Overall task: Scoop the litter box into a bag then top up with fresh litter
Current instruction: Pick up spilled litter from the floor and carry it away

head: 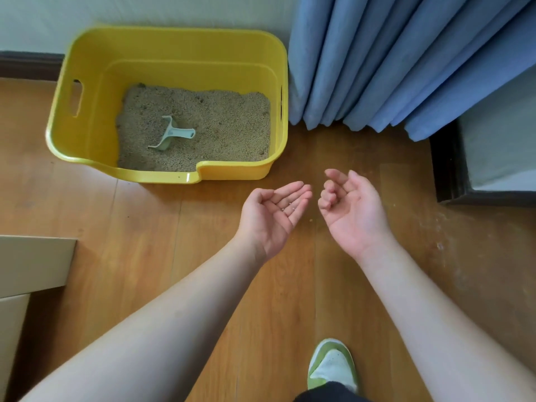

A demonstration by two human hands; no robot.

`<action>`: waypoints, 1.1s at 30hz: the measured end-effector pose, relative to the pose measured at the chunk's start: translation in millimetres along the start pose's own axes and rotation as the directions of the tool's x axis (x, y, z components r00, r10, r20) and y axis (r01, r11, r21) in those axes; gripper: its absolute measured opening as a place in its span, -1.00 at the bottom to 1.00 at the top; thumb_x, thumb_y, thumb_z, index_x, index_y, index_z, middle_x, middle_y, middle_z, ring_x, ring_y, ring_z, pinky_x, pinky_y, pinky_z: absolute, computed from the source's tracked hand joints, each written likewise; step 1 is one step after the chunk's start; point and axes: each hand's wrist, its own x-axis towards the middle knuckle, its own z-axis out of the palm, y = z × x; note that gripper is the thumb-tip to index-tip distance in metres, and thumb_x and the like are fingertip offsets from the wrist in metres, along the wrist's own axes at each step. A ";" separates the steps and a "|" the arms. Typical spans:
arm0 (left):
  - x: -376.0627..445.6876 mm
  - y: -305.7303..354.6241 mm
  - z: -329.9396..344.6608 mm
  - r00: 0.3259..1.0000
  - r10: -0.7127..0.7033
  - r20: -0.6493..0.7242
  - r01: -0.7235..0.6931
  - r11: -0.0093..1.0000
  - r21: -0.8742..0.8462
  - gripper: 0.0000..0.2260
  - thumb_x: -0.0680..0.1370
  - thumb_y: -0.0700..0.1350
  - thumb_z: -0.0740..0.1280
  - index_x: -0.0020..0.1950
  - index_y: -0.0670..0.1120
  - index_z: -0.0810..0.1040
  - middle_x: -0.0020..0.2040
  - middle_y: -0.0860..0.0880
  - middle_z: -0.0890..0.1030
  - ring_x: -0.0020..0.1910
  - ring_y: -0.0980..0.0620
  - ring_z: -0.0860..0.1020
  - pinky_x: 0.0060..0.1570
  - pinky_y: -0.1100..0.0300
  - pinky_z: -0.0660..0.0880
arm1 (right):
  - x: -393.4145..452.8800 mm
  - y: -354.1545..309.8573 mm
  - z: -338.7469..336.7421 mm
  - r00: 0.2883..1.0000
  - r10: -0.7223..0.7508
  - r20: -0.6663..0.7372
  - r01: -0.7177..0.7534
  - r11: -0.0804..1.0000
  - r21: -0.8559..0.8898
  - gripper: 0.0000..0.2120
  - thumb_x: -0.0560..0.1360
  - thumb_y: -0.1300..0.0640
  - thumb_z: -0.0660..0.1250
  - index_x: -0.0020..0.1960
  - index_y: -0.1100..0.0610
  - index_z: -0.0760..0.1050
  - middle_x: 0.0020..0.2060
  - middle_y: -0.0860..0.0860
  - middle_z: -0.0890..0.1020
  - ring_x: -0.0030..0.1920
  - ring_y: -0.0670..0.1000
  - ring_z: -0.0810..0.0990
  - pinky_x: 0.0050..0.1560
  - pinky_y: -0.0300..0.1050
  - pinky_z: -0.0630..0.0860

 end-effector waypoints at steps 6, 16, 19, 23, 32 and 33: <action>-82.9 -5.3 53.9 1.000 -0.002 -0.017 -0.002 0.975 -0.220 -0.56 0.55 -0.18 0.03 -0.01 -0.40 0.65 0.08 -0.35 0.64 0.00 -0.21 0.68 0.10 0.05 0.58 | -76.6 -30.1 42.5 0.991 0.039 -0.127 0.020 0.904 0.427 -0.71 0.60 0.13 0.15 -0.15 0.25 0.55 -0.33 0.08 0.53 -0.39 -0.05 0.47 -0.37 -0.29 0.43; -288.8 9.1 193.6 0.995 0.090 -0.040 -0.098 0.933 -0.345 -0.58 0.60 -0.10 0.11 -0.01 -0.36 0.67 0.10 -0.31 0.64 0.03 -0.19 0.67 0.09 0.07 0.60 | -265.9 -93.5 168.2 0.990 -0.084 -0.116 0.126 0.892 0.433 -0.50 0.64 -0.08 0.03 0.21 0.27 0.55 0.15 0.20 0.62 0.16 0.12 0.62 0.11 0.01 0.58; -341.1 25.3 232.7 0.989 0.145 -0.039 -0.150 0.932 -0.331 -0.57 0.62 -0.07 0.11 0.00 -0.32 0.68 0.09 -0.27 0.66 0.02 -0.14 0.68 0.03 0.10 0.62 | -312.1 -110.3 209.7 0.983 -0.129 -0.130 0.174 0.885 0.432 -0.47 0.64 -0.10 0.01 0.16 0.26 0.59 0.17 0.20 0.61 0.19 0.13 0.60 0.18 0.05 0.54; -407.1 48.6 277.9 0.971 0.238 -0.015 -0.232 0.929 -0.289 -0.56 0.62 -0.05 0.09 0.01 -0.28 0.69 0.09 -0.24 0.67 0.05 -0.11 0.67 0.05 0.12 0.61 | -364.0 -132.1 261.6 0.974 -0.195 -0.116 0.226 0.883 0.411 -0.45 0.64 -0.11 -0.02 0.16 0.24 0.59 0.19 0.17 0.61 0.22 0.12 0.58 0.25 0.07 0.47; -580.4 107.3 347.6 0.931 0.358 0.068 -0.328 0.904 -0.273 -0.57 0.61 -0.05 0.09 0.11 -0.31 0.64 0.15 -0.25 0.64 0.14 -0.15 0.64 0.15 0.07 0.57 | -503.5 -163.8 390.5 0.963 -0.268 -0.005 0.247 0.879 0.408 -0.48 0.64 -0.09 -0.01 0.14 0.22 0.61 0.18 0.17 0.61 0.21 0.12 0.59 0.26 0.06 0.45; -601.1 112.6 353.2 0.925 0.372 0.077 -0.339 0.900 -0.272 -0.57 0.62 -0.05 0.08 0.11 -0.31 0.64 0.15 -0.25 0.64 0.14 -0.15 0.64 0.13 0.07 0.58 | -520.9 -165.5 403.6 0.962 -0.273 0.006 0.247 0.880 0.405 -0.47 0.64 -0.09 -0.01 0.13 0.22 0.62 0.18 0.17 0.62 0.21 0.12 0.59 0.26 0.06 0.45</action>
